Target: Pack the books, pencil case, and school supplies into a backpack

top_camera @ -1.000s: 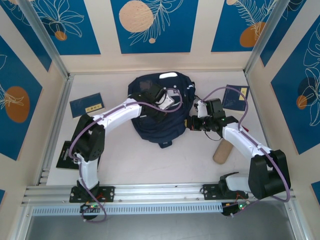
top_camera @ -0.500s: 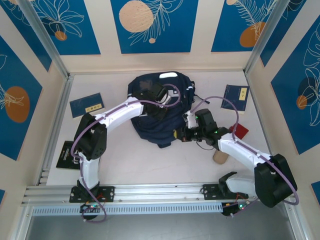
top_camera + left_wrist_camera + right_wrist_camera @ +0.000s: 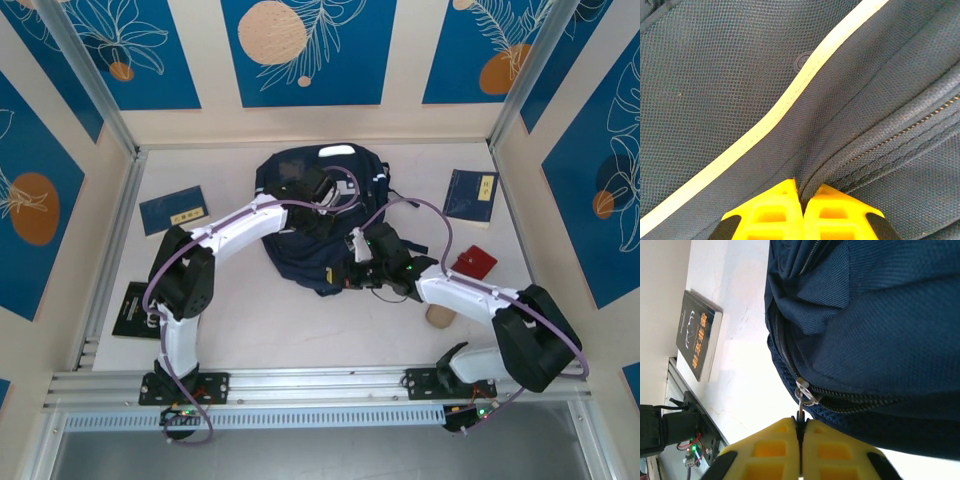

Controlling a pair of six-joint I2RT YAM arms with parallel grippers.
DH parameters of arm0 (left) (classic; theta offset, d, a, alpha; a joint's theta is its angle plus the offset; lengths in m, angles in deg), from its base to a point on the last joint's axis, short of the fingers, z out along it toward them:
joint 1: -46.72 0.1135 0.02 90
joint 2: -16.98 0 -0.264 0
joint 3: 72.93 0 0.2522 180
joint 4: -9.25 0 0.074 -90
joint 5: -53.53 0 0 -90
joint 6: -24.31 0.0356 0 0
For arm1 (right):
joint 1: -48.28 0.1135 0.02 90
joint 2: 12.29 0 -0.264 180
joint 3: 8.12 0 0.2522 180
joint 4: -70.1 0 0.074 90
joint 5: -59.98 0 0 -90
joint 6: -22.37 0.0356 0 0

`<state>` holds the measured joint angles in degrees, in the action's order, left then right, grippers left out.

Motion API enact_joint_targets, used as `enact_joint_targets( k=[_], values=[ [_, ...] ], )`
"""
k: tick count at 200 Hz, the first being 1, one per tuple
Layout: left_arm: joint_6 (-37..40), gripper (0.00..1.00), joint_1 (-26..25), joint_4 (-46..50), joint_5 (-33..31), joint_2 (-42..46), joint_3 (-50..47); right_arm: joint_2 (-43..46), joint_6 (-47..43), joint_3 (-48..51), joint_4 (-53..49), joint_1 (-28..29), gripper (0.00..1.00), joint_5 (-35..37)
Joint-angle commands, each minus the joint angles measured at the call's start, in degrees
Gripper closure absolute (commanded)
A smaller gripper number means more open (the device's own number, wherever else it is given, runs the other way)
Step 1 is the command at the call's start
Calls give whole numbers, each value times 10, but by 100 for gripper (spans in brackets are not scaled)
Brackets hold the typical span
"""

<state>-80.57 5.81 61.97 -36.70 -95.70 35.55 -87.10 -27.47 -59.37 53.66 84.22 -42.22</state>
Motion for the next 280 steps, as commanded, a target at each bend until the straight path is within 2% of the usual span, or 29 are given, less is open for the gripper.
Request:
enact_joint_targets(
  k=[1, 10, 29, 46, 68, 117, 172, 210, 249, 269, 280],
  values=[
    [-6, 100, 9, -51, -8, 19, -5, 60, 23, -1, -57, -24, 74, -4],
    [5, 100, 9, -57, -4, 24, -11, 78, 25, -4, -88, -48, 64, -9],
    [27, 100, 9, -62, -2, 37, -21, 101, 30, -12, -147, -101, 56, -23],
    [38, 100, 9, -71, 8, 46, -28, 119, 52, -18, -178, -154, 52, -55],
    [43, 100, 8, -77, 26, 49, -32, 122, 89, -40, -200, -189, 49, -61],
    [47, 100, 9, -75, 38, 50, -33, 39, 146, -104, -210, -212, 52, -45],
    [48, 100, 9, -75, 46, 55, -37, -68, 123, -162, -197, -208, 48, -51],
    [45, 100, 9, -72, 46, 63, -44, -112, 108, -184, -192, -200, 58, -59],
    [34, 100, 9, -66, 32, 80, -56, -123, 105, -198, -191, -189, 79, -69],
    [2, 86, 10, -46, 15, 98, -58, -118, 105, -205, -196, -178, 87, -74],
    [-22, 75, 11, -32, 7, 115, -64, -115, 106, -208, -196, -171, 89, -78]
  ],
)
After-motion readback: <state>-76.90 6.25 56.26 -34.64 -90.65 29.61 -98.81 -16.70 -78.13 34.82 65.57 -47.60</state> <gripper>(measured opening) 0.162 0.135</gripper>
